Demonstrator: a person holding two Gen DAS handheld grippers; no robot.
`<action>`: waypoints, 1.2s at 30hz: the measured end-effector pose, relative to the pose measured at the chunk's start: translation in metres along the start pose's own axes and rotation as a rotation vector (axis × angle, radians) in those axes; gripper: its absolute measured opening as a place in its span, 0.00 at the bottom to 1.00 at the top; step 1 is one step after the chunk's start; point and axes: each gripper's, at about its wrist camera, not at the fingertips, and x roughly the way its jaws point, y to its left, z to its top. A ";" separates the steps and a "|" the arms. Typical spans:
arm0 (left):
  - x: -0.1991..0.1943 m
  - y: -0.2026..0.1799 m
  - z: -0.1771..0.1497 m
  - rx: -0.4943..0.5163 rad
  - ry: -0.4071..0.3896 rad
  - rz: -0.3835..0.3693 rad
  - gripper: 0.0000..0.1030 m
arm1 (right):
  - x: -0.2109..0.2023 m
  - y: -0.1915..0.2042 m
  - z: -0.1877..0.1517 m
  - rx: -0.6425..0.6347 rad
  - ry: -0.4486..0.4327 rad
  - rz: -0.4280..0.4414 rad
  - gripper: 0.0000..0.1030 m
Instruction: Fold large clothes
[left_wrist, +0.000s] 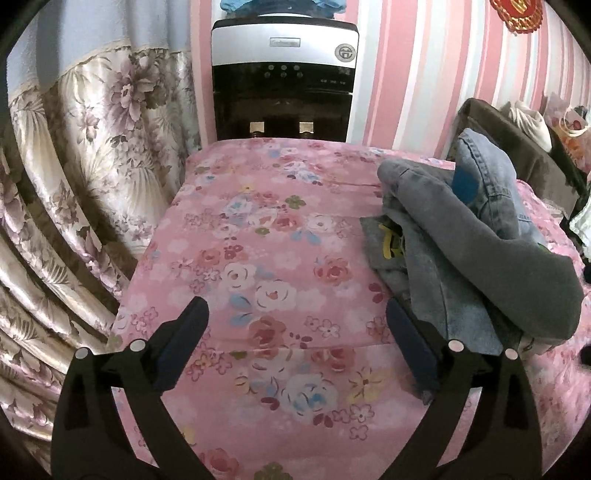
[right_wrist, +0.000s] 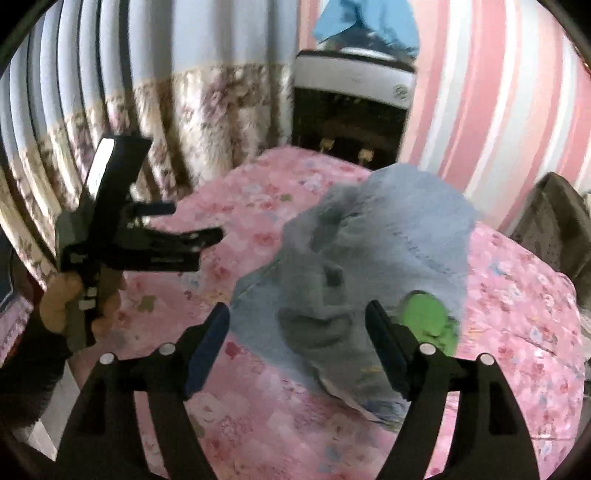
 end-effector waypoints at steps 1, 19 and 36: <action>-0.001 0.000 0.000 0.004 -0.002 0.001 0.93 | -0.012 -0.010 0.000 0.016 -0.024 -0.016 0.74; -0.005 -0.022 -0.001 0.003 -0.002 -0.017 0.97 | -0.015 -0.171 -0.079 0.432 -0.136 -0.178 0.74; -0.032 -0.104 0.041 0.121 -0.086 -0.116 0.97 | 0.024 -0.165 -0.085 0.465 -0.120 -0.018 0.74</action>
